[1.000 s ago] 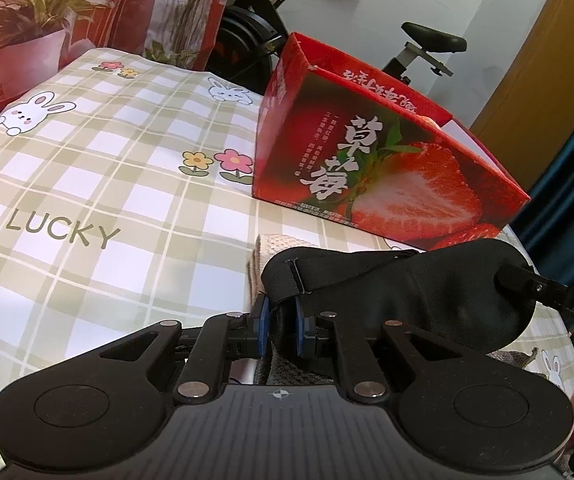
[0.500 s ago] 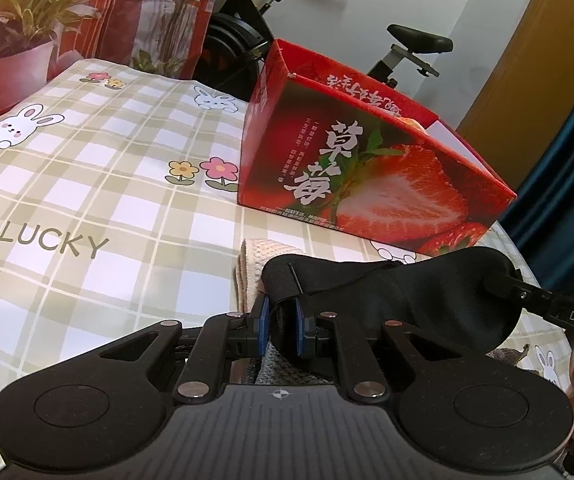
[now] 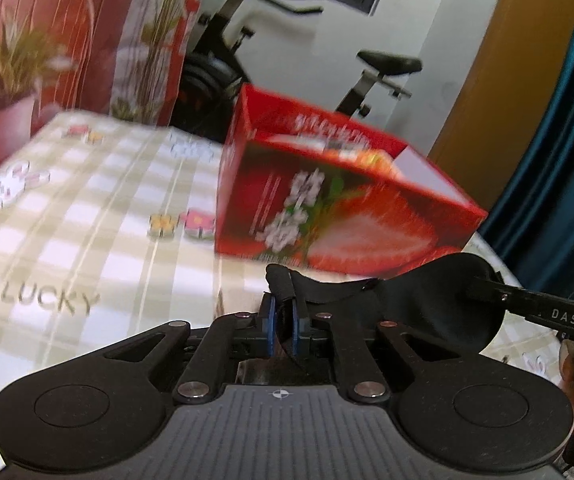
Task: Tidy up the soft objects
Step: 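Lift the eye mask with both grippers and carry it over the red box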
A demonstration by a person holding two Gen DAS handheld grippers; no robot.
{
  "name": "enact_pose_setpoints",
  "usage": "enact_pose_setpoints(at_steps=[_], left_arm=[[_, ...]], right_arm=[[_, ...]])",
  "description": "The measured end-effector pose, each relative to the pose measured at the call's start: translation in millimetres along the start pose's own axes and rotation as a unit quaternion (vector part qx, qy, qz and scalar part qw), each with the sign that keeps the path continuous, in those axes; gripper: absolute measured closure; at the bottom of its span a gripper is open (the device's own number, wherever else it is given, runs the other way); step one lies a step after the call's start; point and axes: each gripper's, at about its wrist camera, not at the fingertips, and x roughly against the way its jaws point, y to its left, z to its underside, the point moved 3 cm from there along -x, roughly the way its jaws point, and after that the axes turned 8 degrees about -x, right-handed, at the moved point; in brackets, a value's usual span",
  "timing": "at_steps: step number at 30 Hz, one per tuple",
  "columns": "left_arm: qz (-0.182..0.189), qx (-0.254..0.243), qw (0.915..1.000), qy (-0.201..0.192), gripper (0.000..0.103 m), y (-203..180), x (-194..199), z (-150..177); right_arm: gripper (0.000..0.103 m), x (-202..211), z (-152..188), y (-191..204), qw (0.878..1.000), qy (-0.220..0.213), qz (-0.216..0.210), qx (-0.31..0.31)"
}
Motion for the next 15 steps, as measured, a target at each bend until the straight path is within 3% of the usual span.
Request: enact_pose_setpoints(at_steps=[7,15], left_arm=[[-0.003,-0.033,0.9970,-0.069,0.095,-9,26,-46],[-0.009,-0.058,0.9913,-0.118,0.095,-21,22,-101]], right_arm=[[0.094,16,-39,14,0.998,-0.048,-0.026,0.021],[0.094,14,-97,26,0.994,-0.094,-0.033,0.053]])
